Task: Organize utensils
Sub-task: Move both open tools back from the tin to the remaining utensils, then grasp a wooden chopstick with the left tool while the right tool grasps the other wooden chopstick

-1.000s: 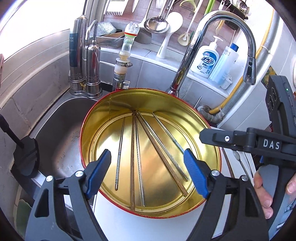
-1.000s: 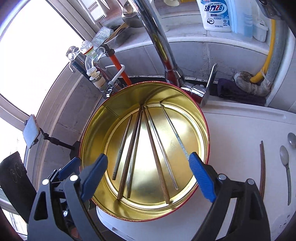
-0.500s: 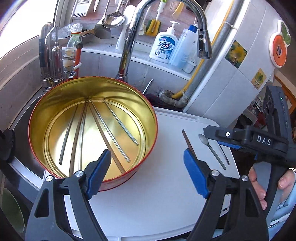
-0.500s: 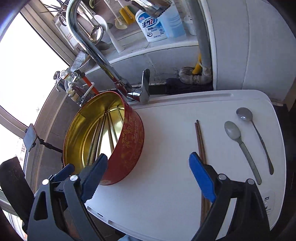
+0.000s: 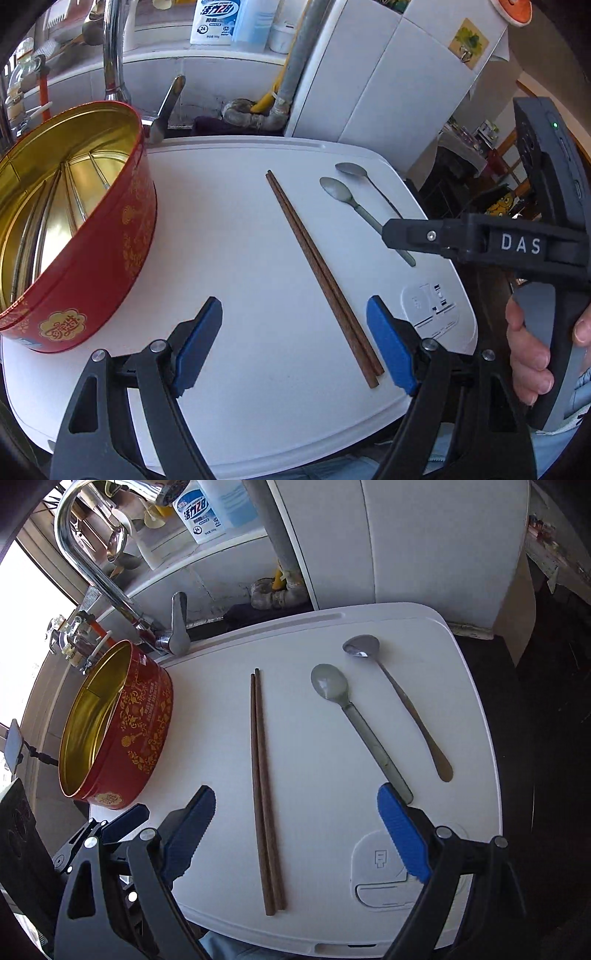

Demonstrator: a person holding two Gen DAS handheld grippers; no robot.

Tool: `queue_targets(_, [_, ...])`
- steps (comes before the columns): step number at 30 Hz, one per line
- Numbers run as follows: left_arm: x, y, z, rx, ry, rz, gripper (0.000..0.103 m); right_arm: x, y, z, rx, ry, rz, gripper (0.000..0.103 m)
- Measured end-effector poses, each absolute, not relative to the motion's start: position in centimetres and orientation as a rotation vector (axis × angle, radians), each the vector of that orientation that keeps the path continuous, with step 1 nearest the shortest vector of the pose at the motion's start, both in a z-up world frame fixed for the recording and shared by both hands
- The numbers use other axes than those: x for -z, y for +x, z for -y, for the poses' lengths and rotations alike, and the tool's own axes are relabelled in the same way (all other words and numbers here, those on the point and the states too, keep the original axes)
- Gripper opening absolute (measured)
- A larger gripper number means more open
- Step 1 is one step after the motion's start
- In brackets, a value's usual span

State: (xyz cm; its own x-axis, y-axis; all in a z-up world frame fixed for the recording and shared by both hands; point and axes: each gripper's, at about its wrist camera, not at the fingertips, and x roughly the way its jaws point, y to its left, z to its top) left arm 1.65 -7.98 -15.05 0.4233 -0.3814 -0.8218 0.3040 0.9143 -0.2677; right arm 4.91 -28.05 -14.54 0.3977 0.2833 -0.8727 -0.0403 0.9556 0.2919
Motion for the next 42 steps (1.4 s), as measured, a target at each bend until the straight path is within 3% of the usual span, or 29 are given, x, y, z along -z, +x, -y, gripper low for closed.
queue_targets(19, [19.5, 1.2, 11.6, 0.386, 0.101, -1.014, 0.079, 19.0, 6.5, 24.4, -0.142, -0.030, -1.233, 0.090])
queue_targets(39, [19.8, 3.3, 13.1, 0.352, 0.186, -0.992, 0.079, 18.9, 8.1, 24.9, -0.172, -0.034, -1.230, 0.090])
queue_targets(42, [19.7, 3.0, 13.4, 0.342, 0.219, -0.960, 0.077, 19.3, 7.9, 24.1, -0.187, -0.097, -1.223, 0.065])
